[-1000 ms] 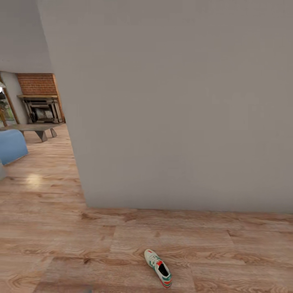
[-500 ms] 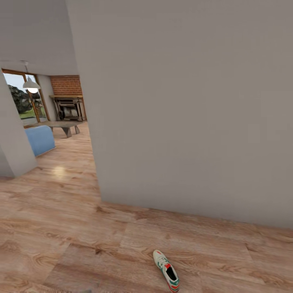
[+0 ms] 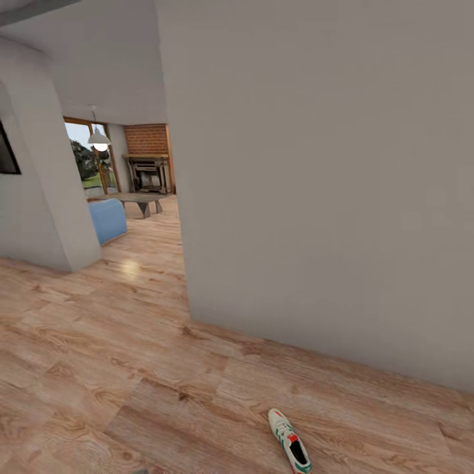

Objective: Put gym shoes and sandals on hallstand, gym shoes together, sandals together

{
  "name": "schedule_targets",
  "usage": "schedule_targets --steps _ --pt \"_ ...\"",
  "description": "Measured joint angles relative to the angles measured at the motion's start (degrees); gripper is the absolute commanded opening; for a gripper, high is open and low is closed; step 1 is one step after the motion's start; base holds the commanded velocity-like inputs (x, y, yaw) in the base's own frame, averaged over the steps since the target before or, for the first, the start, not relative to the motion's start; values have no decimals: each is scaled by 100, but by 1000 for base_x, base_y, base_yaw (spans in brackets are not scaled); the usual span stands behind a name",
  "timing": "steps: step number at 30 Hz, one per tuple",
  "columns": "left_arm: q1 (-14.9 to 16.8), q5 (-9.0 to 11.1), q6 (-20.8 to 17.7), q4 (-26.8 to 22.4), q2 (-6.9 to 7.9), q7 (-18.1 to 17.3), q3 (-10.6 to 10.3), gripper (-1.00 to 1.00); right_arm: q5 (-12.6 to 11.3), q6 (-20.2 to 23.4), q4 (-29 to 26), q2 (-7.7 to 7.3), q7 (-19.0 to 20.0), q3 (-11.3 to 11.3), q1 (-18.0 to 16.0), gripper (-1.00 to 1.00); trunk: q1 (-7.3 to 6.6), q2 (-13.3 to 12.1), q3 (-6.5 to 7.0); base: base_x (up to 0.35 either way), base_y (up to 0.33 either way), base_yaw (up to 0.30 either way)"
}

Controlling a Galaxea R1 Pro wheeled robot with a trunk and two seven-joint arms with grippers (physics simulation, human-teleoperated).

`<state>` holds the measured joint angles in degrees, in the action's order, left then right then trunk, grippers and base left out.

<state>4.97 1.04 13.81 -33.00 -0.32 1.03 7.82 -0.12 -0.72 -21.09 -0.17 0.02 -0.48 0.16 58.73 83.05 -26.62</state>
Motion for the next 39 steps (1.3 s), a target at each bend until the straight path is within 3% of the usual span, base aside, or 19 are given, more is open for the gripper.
schedule_targets --steps 9,25,39 --pt "0 0 0 1 0 0 0 100 -2 0 -3 0 3 -1 0 100 0 0 0 0 -226 300" --pt "0 0 0 0 0 0 0 100 0 0 -1 0 2 0 0 100 0 0 0 0 -42 300" --pt "0 0 0 0 0 0 0 100 -2 0 5 0 5 0 0 100 0 0 0 0 -228 300"
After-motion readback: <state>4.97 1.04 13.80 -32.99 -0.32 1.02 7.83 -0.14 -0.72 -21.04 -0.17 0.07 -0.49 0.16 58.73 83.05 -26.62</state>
